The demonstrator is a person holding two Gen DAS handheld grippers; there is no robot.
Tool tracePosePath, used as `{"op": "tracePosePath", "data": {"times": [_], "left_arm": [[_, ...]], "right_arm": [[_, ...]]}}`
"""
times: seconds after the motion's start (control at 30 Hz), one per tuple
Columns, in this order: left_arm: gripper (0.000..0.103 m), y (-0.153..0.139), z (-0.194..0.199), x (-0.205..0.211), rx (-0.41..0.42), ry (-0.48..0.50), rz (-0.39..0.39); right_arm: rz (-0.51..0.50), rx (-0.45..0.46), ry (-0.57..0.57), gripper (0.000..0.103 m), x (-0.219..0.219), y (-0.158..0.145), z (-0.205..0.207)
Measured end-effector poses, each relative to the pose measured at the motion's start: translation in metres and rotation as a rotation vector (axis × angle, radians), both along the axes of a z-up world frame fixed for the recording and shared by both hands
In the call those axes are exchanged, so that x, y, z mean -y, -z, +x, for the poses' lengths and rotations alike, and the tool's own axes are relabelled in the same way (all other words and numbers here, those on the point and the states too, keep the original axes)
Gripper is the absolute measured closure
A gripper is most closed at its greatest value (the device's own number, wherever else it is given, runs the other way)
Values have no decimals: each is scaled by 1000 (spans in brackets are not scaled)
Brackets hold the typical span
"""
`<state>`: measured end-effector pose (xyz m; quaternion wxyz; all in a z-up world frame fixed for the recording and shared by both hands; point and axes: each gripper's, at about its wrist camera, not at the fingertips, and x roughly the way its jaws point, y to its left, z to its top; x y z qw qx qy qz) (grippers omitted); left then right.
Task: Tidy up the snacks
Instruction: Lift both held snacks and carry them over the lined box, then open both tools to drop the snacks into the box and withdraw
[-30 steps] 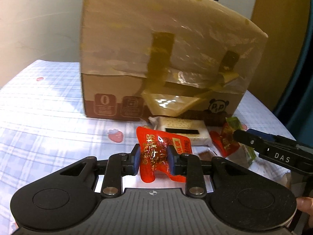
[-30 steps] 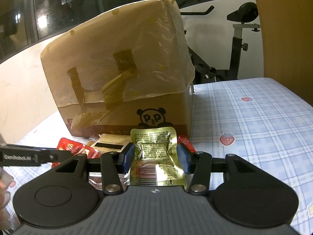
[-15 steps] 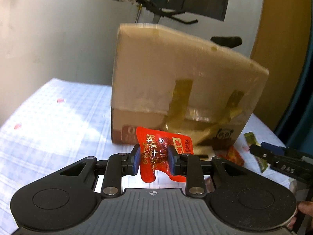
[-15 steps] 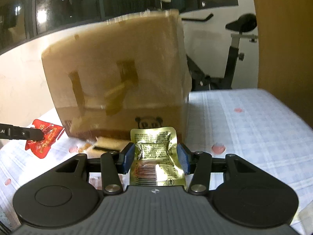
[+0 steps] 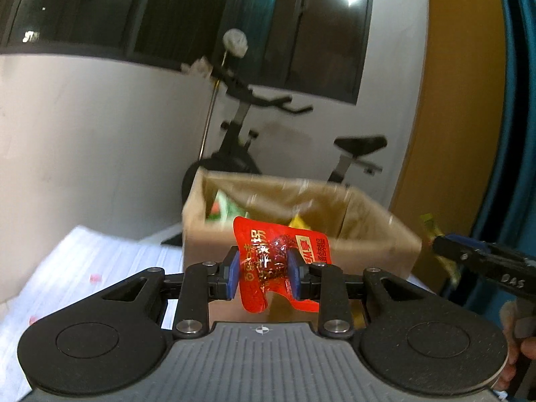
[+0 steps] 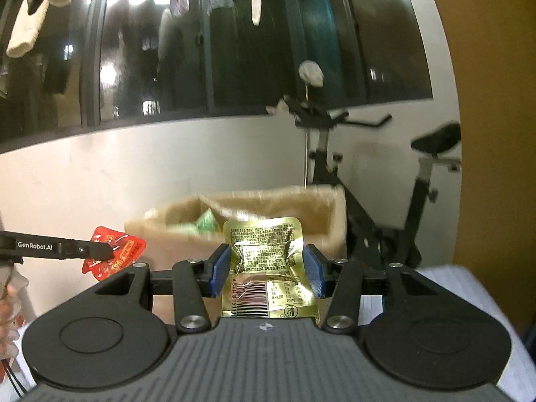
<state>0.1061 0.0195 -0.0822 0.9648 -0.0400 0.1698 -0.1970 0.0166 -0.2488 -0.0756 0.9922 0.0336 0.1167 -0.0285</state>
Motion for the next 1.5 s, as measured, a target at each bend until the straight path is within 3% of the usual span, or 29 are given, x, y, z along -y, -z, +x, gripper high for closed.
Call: {"op": "tracePosePath", "data": {"times": [0.17,0.33,0.43,0.67,0.77,0.83,0.9,1.33,1.43,1.5], "left_arm": [[72,-27,30,19,40,-4,5],[71,-34,64,39,57,-39,4],[71,-30,81,44,33,-59,2],[71,-13,103,60,-14,-82,86],[69,-6,111,63,-31,-72,119],[56,-5,114,61,-39,-53,125],[30,-5,115,60,-33,-37,124],[28,-15,79,41,-12,-61,156],[19,-17,65,33,1,-77,164],[12,-17,55,26,9,-95,154]], "right_arm": [[-60,17,-19,53,-4,-25,40],[-63,-16,-19,53,5,-32,89],[-27,-60,9,53,12,-28,119],[11,-189,81,53,20,-1,169],[-8,-210,97,52,21,8,172],[-19,-227,106,49,22,11,173],[-14,-235,99,44,22,13,171],[0,-174,102,39,28,0,127],[-15,-163,90,39,26,-2,113],[-26,-162,80,30,24,-3,103]]}}
